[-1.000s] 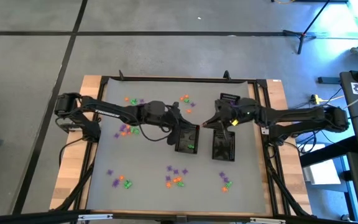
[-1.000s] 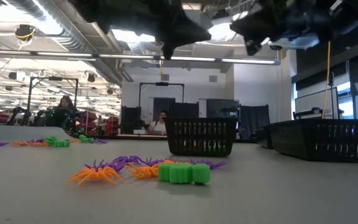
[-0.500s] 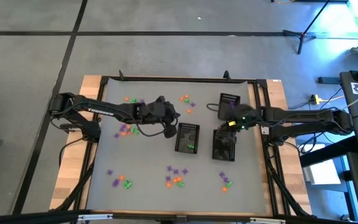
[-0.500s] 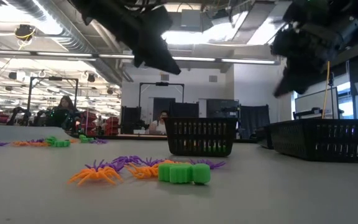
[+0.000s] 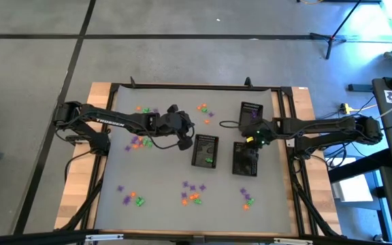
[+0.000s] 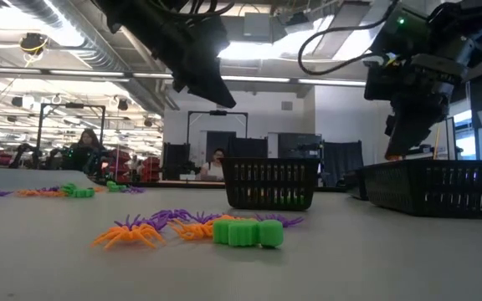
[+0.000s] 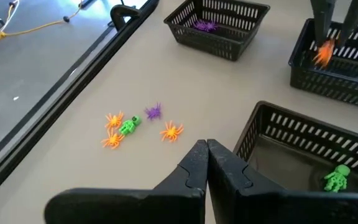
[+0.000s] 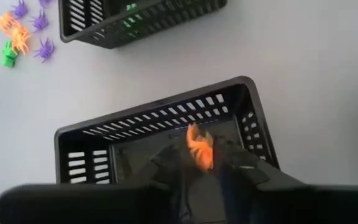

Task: Sort Halloween decoration
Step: Put the orange spider toy into the bottom right bin

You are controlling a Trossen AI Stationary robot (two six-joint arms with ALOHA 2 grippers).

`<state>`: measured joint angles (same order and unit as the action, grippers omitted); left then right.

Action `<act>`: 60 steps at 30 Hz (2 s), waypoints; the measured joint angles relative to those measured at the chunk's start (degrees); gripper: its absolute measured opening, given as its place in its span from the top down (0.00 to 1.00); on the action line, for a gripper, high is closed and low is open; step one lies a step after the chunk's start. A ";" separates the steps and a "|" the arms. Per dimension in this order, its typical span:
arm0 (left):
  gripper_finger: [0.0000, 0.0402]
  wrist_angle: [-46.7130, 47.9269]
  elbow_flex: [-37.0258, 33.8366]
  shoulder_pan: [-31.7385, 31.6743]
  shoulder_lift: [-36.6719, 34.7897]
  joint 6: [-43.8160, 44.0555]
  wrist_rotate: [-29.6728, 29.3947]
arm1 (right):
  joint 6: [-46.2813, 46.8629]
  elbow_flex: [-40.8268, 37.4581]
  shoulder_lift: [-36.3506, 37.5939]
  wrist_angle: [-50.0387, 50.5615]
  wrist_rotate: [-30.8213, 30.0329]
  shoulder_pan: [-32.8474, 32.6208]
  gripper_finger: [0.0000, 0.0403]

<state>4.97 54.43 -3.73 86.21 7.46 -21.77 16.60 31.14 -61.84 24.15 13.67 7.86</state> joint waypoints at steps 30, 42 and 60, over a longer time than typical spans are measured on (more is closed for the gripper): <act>1.00 36.80 0.00 -33.97 -4.00 5.52 6.86 | -9.83 -0.02 0.13 -24.57 0.31 0.04 0.57; 0.93 41.61 -1.13 -39.56 -3.98 4.84 7.77 | -9.90 -0.02 0.13 -25.05 0.24 0.04 0.57; 0.76 30.19 -16.08 -39.54 -3.93 7.37 7.81 | -9.92 -0.02 0.13 -25.84 -0.88 0.04 0.57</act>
<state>35.16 38.35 -43.27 82.28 14.83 -13.96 6.68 31.11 -61.71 -1.69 12.79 7.90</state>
